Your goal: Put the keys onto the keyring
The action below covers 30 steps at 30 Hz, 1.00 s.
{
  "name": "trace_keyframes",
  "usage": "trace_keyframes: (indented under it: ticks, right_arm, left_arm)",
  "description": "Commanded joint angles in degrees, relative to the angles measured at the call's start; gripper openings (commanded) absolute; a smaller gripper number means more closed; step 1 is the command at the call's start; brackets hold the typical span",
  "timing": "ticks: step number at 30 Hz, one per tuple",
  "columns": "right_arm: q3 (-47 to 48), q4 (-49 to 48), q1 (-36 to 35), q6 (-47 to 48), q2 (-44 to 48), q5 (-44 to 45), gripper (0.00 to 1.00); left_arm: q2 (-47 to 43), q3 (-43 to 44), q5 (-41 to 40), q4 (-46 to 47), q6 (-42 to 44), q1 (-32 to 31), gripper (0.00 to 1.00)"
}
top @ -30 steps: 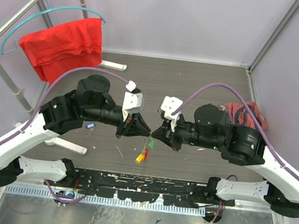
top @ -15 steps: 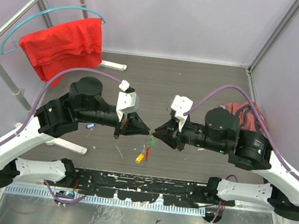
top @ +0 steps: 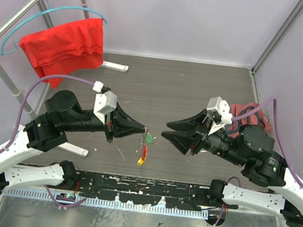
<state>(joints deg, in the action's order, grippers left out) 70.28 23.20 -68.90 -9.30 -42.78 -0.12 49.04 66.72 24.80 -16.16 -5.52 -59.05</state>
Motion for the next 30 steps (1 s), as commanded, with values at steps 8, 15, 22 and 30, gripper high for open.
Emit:
trace_keyframes:
  ticks: [8,15,22,30]
  right_arm:
    - [-5.8,-15.3,-0.3,-6.4,-1.0,-2.8,0.47]
    - [-7.8,-19.7,-0.3,-6.6,-0.4,-5.0,0.56]
    - [-8.1,-22.0,-0.3,-6.6,-0.5,-4.0,0.62]
    - [-8.3,-23.7,-0.2,-7.0,-0.9,-1.5,0.52]
  left_arm:
    - [-1.7,-1.2,-0.4,11.3,-4.8,-0.2,0.0]
    - [-2.2,-1.6,-0.5,11.3,-5.0,-0.2,0.0]
    - [-2.0,-1.3,-0.3,11.1,-4.9,-0.3,0.0]
    - [-1.7,-1.4,0.1,10.9,-5.0,-0.2,0.0]
